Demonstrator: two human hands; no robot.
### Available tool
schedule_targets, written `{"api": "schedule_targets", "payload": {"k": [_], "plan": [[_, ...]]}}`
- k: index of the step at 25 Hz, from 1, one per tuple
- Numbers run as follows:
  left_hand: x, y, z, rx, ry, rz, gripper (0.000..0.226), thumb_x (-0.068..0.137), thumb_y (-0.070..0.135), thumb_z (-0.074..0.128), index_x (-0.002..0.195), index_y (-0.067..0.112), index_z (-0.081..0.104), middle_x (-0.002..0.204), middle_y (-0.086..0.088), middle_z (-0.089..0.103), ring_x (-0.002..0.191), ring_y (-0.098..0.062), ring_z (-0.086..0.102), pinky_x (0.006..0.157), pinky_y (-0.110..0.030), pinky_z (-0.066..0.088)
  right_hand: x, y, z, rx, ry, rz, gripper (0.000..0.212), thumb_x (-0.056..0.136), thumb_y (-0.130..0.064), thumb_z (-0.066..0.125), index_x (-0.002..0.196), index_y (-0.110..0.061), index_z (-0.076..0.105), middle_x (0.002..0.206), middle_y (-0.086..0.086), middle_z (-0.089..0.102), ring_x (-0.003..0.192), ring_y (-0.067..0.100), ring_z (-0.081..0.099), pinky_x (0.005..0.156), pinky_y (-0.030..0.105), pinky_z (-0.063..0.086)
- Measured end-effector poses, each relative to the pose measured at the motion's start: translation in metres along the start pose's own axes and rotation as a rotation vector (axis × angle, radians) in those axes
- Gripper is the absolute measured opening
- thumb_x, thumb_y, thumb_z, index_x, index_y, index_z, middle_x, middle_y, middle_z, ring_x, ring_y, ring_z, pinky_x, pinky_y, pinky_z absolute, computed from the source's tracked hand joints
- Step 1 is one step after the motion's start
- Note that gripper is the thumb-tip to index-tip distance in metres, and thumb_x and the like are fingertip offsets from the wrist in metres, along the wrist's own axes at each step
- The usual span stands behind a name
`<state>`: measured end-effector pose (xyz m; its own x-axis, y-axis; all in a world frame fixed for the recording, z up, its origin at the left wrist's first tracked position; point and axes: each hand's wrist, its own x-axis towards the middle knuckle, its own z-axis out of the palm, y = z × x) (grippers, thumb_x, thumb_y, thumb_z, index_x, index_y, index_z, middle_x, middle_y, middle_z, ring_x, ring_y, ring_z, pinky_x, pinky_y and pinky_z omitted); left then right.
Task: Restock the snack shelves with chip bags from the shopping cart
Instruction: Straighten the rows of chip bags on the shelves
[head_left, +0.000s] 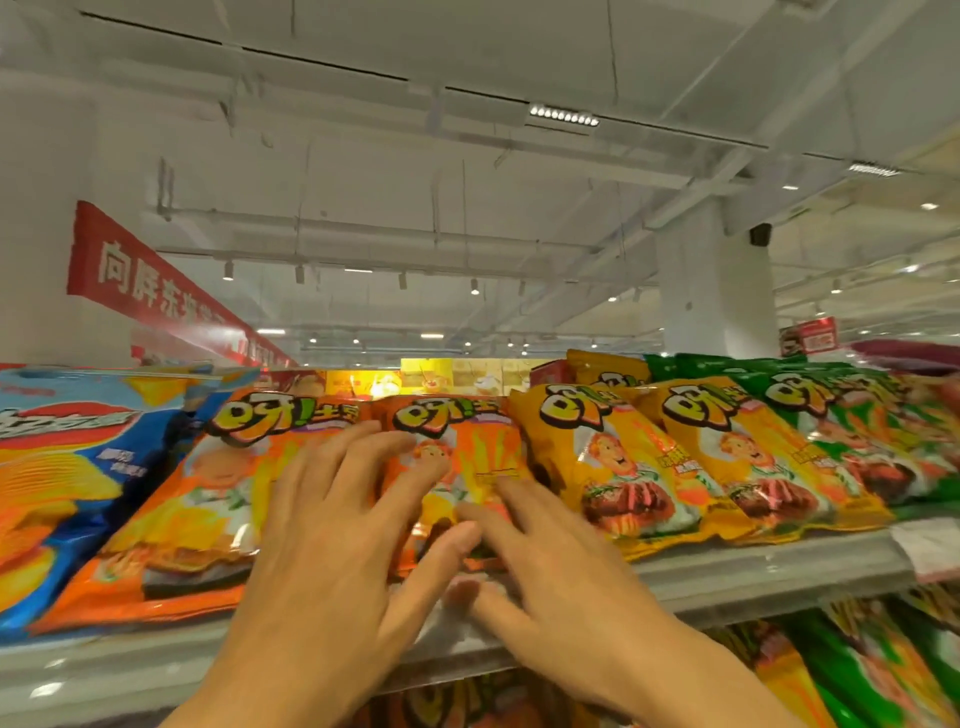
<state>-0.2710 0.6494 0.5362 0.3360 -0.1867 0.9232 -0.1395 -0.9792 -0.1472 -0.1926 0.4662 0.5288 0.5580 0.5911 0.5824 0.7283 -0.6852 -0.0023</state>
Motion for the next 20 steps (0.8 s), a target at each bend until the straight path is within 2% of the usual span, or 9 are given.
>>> {"api": "schedule_targets", "payload": {"k": [1,4,5,7,10,13,16,18,20], "plan": [[0.003,0.007,0.006,-0.031,-0.024,0.002,0.056,0.097,0.063,0.034,0.128,0.03,0.067,0.134,0.004,0.058,0.133,-0.023,0.046,0.108,-0.052,0.039,0.001,0.003,0.0,0.034,-0.013,-0.055,0.073,0.081,-0.075,0.027,0.148,-0.046,0.018,0.168,-0.01,0.008,0.155,0.014,0.006,0.123,0.042,0.021],[0.012,0.027,0.022,-0.11,-0.086,0.007,0.056,0.097,0.058,0.033,0.132,0.029,0.066,0.141,0.003,0.058,0.139,-0.022,0.044,0.111,-0.056,0.039,-0.008,0.029,-0.016,0.208,0.062,-0.14,0.059,0.09,-0.066,0.043,0.145,-0.044,0.037,0.157,-0.025,0.025,0.145,-0.013,0.015,0.118,0.016,0.019],[0.014,0.034,0.027,-0.126,-0.111,0.011,0.057,0.097,0.059,0.032,0.133,0.029,0.065,0.143,0.004,0.057,0.142,-0.021,0.042,0.113,-0.055,0.037,-0.014,0.043,-0.022,0.196,0.148,-0.12,0.056,0.091,-0.066,0.043,0.143,-0.044,0.042,0.153,-0.026,0.033,0.142,-0.013,0.019,0.117,0.016,0.021],[0.019,0.048,0.034,-0.153,-0.148,0.017,0.06,0.097,0.065,0.028,0.137,0.034,0.06,0.148,0.01,0.051,0.147,-0.015,0.033,0.119,-0.048,0.029,-0.027,0.076,-0.035,0.068,0.298,0.02,0.062,0.092,-0.072,0.034,0.147,-0.045,0.041,0.154,-0.02,0.036,0.145,-0.001,0.024,0.119,0.031,0.027],[0.028,0.074,0.048,-0.165,-0.214,0.037,0.066,0.094,0.074,0.021,0.144,0.043,0.049,0.153,0.017,0.041,0.148,-0.006,0.022,0.12,-0.035,0.016,-0.042,0.107,-0.042,-0.14,0.177,0.326,0.076,0.089,-0.078,0.021,0.156,-0.044,0.017,0.167,-0.007,0.016,0.153,0.015,0.016,0.124,0.043,0.018],[0.041,0.1,0.062,-0.15,-0.319,-0.022,0.073,0.086,0.08,0.008,0.149,0.053,0.034,0.155,0.023,0.03,0.145,-0.002,0.024,0.115,-0.021,0.019,-0.049,0.112,-0.036,-0.025,0.132,0.262,0.076,0.09,-0.079,0.028,0.156,-0.046,0.008,0.168,-0.006,0.008,0.153,0.017,0.012,0.123,0.045,0.013],[0.056,0.124,0.074,0.032,-0.344,-0.089,0.085,0.081,0.079,0.0,0.148,0.047,0.042,0.152,0.018,0.039,0.139,-0.01,0.04,0.113,-0.033,0.034,-0.069,0.142,-0.047,0.119,0.18,0.106,0.071,0.091,-0.074,0.036,0.153,-0.048,0.012,0.164,-0.012,0.015,0.147,0.009,0.013,0.12,0.04,0.016],[0.066,0.151,0.077,0.105,-0.212,-0.121,0.078,0.089,0.072,0.017,0.137,0.029,0.061,0.139,0.0,0.057,0.13,-0.027,0.052,0.106,-0.047,0.044,-0.088,0.184,-0.06,0.091,0.298,0.074,0.068,0.092,-0.073,0.034,0.152,-0.048,0.016,0.162,-0.016,0.018,0.145,0.004,0.009,0.119,0.035,0.016],[0.079,0.198,0.089,0.072,-0.134,-0.083,0.07,0.094,0.063,0.028,0.134,0.019,0.065,0.138,-0.008,0.06,0.133,-0.033,0.051,0.107,-0.053,0.044,-0.107,0.235,-0.069,0.002,0.344,0.11,0.068,0.093,-0.074,0.028,0.154,-0.046,0.015,0.164,-0.014,0.014,0.15,0.008,0.005,0.122,0.037,0.01]]}}
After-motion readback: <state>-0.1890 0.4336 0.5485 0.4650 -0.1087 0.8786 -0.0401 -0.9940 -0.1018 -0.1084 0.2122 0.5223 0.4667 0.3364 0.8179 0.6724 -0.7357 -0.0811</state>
